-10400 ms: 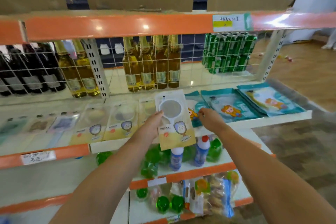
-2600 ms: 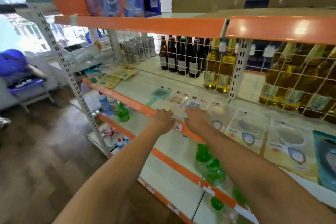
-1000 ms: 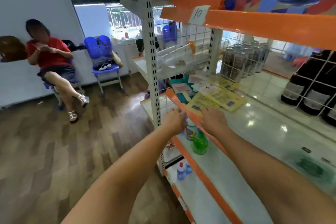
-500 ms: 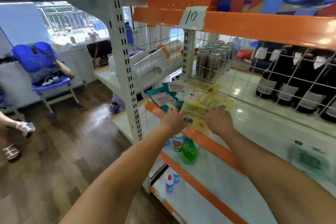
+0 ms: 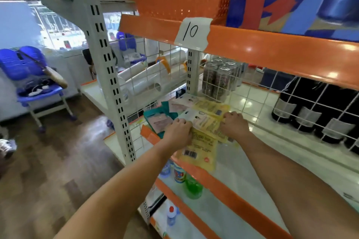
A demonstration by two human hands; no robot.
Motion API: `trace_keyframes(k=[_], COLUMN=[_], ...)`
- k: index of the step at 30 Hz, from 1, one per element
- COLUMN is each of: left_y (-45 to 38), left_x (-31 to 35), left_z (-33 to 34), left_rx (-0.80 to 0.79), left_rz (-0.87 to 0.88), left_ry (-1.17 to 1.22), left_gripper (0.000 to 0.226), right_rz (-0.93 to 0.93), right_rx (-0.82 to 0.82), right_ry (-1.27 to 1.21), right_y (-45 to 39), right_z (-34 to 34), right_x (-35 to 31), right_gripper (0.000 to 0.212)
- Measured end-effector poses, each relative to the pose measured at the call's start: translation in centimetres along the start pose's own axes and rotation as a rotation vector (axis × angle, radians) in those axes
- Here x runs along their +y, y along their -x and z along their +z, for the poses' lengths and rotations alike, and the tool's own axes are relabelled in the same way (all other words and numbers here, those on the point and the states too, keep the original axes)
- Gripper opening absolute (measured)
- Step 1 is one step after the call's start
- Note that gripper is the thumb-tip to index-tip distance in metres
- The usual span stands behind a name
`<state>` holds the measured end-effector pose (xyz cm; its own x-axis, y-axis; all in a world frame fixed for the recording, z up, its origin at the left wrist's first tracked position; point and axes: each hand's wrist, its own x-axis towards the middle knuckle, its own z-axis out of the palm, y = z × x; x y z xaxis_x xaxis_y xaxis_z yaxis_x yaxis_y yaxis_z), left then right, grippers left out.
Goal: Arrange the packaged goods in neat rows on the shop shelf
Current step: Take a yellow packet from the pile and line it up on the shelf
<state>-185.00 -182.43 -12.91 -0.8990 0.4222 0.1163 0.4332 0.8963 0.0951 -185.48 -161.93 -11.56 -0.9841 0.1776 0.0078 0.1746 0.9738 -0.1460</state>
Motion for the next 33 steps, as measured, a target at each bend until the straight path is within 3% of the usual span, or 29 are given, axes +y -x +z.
trace_keyframes(k=[5,15,21,26,33], left_y=[-1.0,-2.2,-2.1,-1.5,0.1], left_x=[-0.2,-0.5,-0.3,-0.8,-1.1], left_z=[0.4,1.0,0.9,0.9,0.8], left_rx=[0.008,0.040,0.032,0.036,0.054], left_rz=[-0.022,-0.025,-0.044,-0.041,-0.021], left_ry=[0.026,0.035,0.026,0.051,0.113], left_gripper=[0.029,0.026,0.028,0.029,0.027], right_rz=[0.104,0.155,0.302,0.355,0.365], right_rx=[-0.103,-0.114,-0.402,-0.680,-0.661], right_ry=[-0.109,-0.462,-0.907,-1.145,-1.294], right_y=[-1.9,-2.0,-1.3,-0.7,2.2], right_z=[0.7,0.4,-0.3,0.1,0.7], right_x=[0.6,0.2,0.3,0.3,-0.3], right_gripper=[0.043,0.041,0.055,0.046,0.031])
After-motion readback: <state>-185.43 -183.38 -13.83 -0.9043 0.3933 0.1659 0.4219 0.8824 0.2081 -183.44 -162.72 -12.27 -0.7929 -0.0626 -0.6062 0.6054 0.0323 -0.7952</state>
